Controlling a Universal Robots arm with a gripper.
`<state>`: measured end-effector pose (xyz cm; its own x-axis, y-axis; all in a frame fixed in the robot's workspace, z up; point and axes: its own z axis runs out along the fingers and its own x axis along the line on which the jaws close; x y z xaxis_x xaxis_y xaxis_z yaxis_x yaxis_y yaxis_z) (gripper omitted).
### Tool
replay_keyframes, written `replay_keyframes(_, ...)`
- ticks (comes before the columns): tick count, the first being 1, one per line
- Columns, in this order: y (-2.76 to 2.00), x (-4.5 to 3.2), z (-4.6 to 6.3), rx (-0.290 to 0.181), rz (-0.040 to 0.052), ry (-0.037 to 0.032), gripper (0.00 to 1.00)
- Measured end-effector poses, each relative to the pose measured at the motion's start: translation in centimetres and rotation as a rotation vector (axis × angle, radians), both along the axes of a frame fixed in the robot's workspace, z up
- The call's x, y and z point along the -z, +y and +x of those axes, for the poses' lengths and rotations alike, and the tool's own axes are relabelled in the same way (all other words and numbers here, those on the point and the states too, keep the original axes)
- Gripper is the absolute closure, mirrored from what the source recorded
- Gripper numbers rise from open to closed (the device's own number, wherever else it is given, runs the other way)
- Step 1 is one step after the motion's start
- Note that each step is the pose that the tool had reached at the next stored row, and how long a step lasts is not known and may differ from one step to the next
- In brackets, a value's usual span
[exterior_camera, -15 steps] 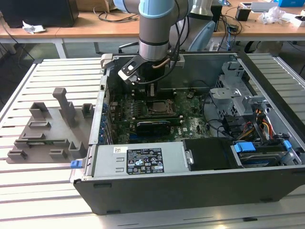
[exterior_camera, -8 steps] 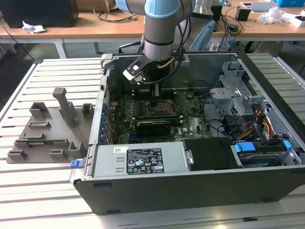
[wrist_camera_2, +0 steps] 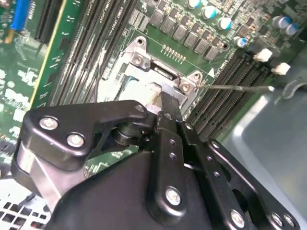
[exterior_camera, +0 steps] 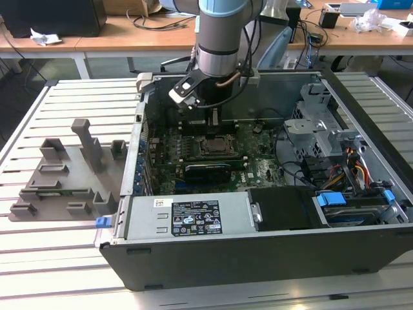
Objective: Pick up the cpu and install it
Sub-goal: 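Close the cpu cover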
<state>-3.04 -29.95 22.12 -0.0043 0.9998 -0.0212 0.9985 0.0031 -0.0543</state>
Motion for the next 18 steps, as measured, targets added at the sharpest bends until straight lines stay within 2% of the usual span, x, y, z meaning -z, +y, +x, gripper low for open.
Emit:
replay_keyframes(2,-0.08,-0.33,0.0,0.000,0.0002,0.0001,0.89)
replay_keyframes(3,-0.31,-0.34,0.1,0.000,0.0008,0.0021,0.89)
replay_keyframes(5,-0.71,-0.34,0.7,0.000,0.0041,0.0097,0.89)
replay_keyframes(9,-1.00,-0.34,2.0,-0.003,0.0052,0.0230,0.89)
replay_keyframes(11,-1.12,-0.34,2.5,-0.004,0.0053,0.0273,0.89)
replay_keyframes(15,-1.24,-0.44,2.7,-0.006,0.0052,0.0286,0.89)
replay_keyframes(18,-1.24,-1.30,2.7,-0.006,0.0054,0.0285,0.89)
